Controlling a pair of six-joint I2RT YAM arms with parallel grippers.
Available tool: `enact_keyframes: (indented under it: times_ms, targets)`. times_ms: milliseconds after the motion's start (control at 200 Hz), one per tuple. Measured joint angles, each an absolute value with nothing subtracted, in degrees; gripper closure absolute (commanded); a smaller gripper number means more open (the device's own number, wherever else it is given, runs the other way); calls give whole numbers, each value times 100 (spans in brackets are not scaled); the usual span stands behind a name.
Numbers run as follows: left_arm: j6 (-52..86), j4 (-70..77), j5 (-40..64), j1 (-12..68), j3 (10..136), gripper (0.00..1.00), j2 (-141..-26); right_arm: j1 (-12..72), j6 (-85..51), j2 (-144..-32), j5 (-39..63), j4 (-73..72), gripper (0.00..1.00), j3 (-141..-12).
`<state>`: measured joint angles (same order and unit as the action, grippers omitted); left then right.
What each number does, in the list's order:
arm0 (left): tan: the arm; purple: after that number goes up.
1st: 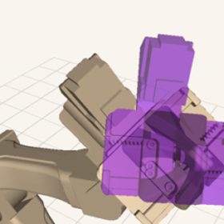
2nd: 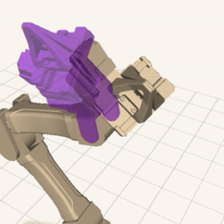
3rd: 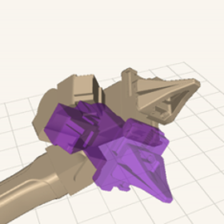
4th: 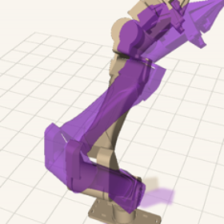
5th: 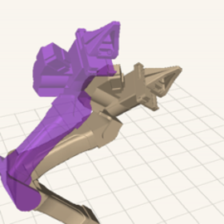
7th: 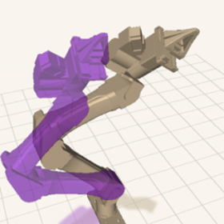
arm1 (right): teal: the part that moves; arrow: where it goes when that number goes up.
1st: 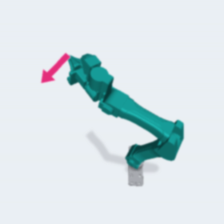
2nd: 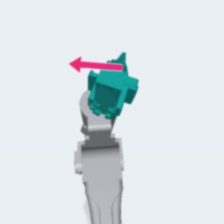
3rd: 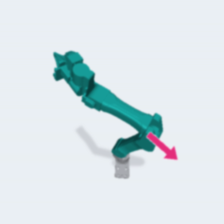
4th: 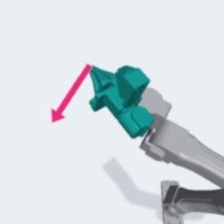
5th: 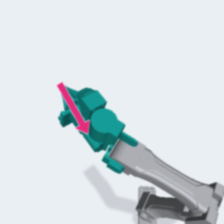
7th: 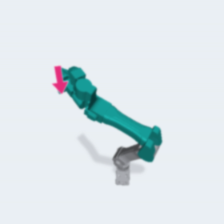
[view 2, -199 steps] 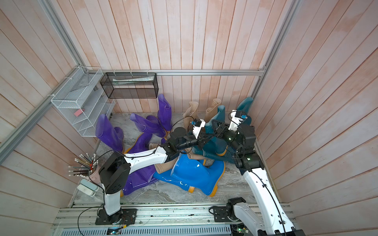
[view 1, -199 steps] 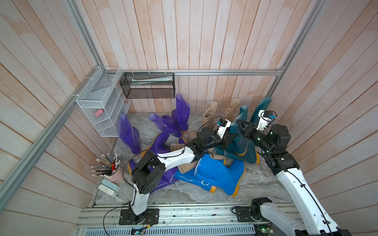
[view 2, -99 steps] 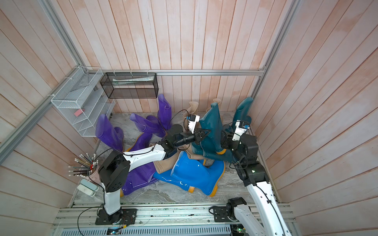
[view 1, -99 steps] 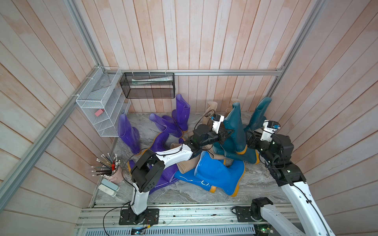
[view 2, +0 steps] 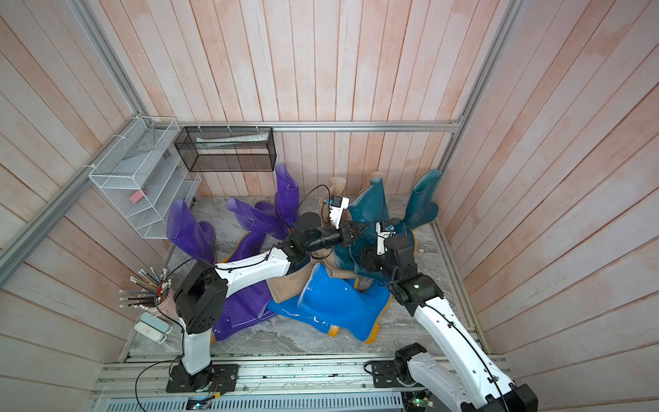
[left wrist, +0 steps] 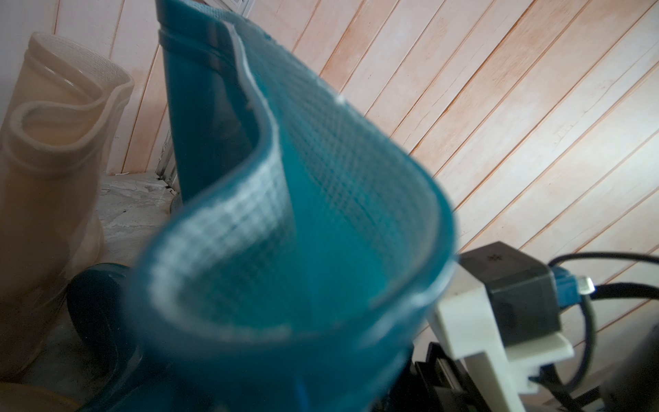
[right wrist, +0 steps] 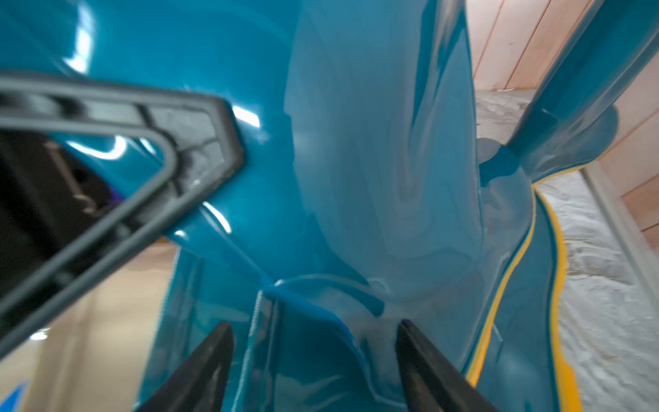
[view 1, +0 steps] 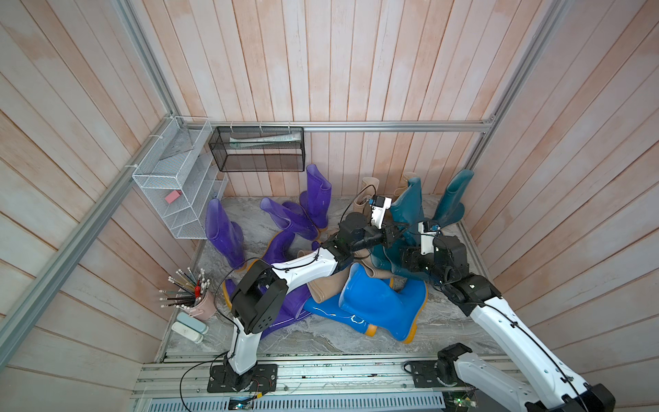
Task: Match and arrange rain boots in pairs
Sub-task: Adjust the rain boot at the rain pile shoes, then pair a pair of rain boots at the corner of the board.
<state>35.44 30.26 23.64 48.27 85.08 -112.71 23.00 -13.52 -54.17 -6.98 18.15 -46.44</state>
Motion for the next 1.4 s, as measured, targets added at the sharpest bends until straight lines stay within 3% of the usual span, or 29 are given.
enact_keyframes:
  times_ms: [70,150,220,310,365,405,475,630,1035,1400]
  targets:
    - [3566,3020,2375,4827,8510,100,-11271,2359,-1347,-5561,-1041,1737,26,-4644]
    - [3605,3020,2383,4827,8508,100,-11271,2364,-1339,-5658,-1492,1542,38,-4600]
    - [3629,3017,2399,4827,8510,100,-11271,2368,-1315,-5666,-1789,1343,62,-4508]
    - [3651,2998,2397,4838,8508,100,-11271,2451,-1151,-5706,-1925,1129,82,-4460]
    - [3662,3000,2394,4838,8510,100,-11271,2458,-1072,-5739,-1920,1039,100,-4451]
    - [3669,2993,2386,4838,8510,92,-11271,2464,-1009,-5767,-1898,987,100,-4451]
    - [3669,2989,2412,4825,8510,69,-11271,2467,-996,-5789,-1929,917,100,-4451]
    - [3747,3065,2657,4766,8510,39,-11168,2320,-1028,-5734,-2239,884,100,-4449]
    - [3671,3277,3013,4539,8073,38,-9719,1997,-1083,-5325,-2403,1192,100,-4584]
    - [3417,3116,2764,4066,6504,38,-8252,742,-1162,-5680,-937,1245,100,-5555]
